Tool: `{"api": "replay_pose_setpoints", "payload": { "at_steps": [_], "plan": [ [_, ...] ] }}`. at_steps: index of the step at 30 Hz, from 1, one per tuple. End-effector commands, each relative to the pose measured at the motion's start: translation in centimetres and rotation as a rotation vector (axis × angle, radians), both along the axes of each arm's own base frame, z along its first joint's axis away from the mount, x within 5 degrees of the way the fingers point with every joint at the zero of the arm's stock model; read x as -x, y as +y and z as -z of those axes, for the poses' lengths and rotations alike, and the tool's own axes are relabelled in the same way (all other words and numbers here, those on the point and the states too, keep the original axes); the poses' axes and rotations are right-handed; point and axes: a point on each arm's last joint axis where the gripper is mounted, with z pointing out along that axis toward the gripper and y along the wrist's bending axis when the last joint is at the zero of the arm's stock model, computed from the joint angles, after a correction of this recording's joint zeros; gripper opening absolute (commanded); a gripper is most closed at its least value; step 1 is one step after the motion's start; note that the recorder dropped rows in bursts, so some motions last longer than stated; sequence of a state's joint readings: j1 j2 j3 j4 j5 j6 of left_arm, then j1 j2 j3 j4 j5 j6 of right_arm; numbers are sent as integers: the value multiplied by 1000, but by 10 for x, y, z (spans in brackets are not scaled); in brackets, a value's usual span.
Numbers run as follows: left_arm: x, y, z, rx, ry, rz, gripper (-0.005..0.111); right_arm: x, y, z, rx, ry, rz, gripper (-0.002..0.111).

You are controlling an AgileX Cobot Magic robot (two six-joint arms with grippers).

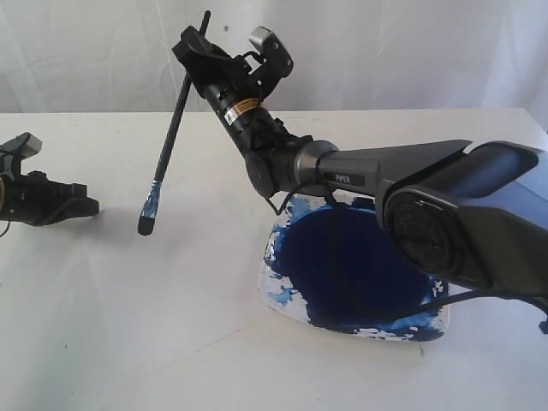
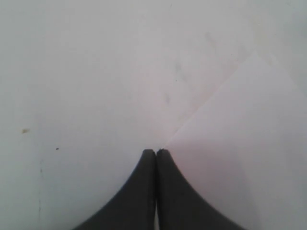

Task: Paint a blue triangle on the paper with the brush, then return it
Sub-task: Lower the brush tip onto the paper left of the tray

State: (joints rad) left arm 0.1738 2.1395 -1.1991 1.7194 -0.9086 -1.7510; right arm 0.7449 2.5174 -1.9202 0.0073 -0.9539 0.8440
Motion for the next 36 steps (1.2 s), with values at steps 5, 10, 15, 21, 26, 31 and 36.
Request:
{"api": "replay_pose_setpoints", "payload": {
  "at_steps": [5, 10, 15, 21, 26, 31, 36],
  "plan": [
    [-2, 6, 3, -67, 3, -33, 0, 1, 0, -5, -17, -19, -1, 0],
    [-2, 6, 3, -67, 3, -33, 0, 2, 0, -5, -40, 1, -16, 0],
    [-2, 6, 3, -67, 3, -33, 0, 2, 1, -5, -61, 12, -36, 0],
    [-2, 6, 3, -67, 3, -33, 0, 2, -5, -10, -114, -31, -36, 0],
    [-2, 6, 3, -67, 3, -33, 0, 1, -7, -11, -174, 6, -70, 0],
    [-2, 6, 3, -67, 3, -33, 0, 2, -9, -6, -161, -3, -109, 0],
    [-2, 6, 3, -67, 3, -33, 0, -9, -23, -4, -146, -24, -127, 0]
  ]
}}
